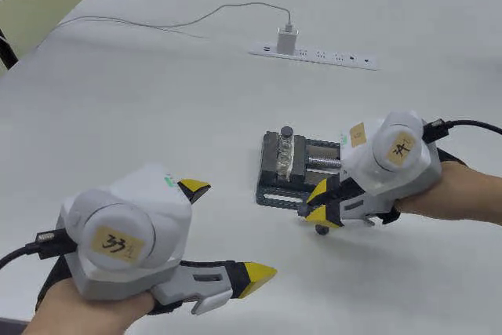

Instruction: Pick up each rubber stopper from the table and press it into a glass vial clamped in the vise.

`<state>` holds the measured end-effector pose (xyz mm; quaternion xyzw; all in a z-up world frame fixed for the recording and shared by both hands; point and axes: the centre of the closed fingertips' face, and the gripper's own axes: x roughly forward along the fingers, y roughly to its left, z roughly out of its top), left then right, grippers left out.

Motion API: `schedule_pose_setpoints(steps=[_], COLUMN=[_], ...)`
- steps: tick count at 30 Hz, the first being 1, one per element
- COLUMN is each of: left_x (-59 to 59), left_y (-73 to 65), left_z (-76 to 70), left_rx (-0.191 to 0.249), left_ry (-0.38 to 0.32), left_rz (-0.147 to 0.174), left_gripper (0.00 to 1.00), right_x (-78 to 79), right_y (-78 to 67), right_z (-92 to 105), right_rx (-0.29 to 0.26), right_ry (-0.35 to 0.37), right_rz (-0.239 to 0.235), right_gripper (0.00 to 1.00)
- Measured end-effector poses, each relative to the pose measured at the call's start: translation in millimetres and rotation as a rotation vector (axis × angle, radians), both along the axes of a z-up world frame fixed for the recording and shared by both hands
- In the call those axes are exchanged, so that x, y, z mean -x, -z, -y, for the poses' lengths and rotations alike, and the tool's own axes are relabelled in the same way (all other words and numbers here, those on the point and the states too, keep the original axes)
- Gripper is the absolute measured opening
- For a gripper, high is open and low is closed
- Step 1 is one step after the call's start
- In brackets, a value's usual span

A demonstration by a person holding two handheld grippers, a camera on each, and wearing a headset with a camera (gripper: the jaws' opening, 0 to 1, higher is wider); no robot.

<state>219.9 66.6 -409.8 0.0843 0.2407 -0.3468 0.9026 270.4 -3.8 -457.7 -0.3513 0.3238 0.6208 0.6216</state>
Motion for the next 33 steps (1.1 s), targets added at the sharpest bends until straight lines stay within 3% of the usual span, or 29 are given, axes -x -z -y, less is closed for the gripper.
schedule_pose_setpoints(steps=[10,16,19,21,24,28,33], left_x=[-5.5,-10.3,-14.3,-17.1,-19.2,-20.4,-20.2], left_y=[-7.8,-7.7,-9.3,-13.6,-18.3,-18.3,-19.8], left_z=[17.4,31.4,39.2,45.4,55.2,65.0,70.9], left_rx=[-0.03,-0.064,-0.109,-0.108,-0.105,-0.134,-0.181], left_ry=[0.085,0.15,0.197,0.211,0.249,0.298,0.358], left_rz=[0.021,0.047,0.086,0.103,0.121,0.135,0.153], left_gripper=[0.68,0.6,0.56,0.52,0.45,0.4,0.33], right_x=[13.5,22.2,26.5,27.9,28.7,33.7,29.5], right_y=[-28.3,-42.4,-51.0,-55.4,-59.6,-62.0,-65.1], right_z=[7.7,13.4,15.4,16.6,17.2,19.3,18.2], right_rx=[-0.005,0.029,0.046,0.06,0.074,0.105,0.126], right_ry=[-0.03,-0.061,-0.073,-0.083,-0.088,-0.117,-0.125], right_rz=[-0.03,-0.055,-0.077,-0.083,-0.096,-0.12,-0.113], right_gripper=[0.07,0.06,0.06,0.06,0.06,0.06,0.06])
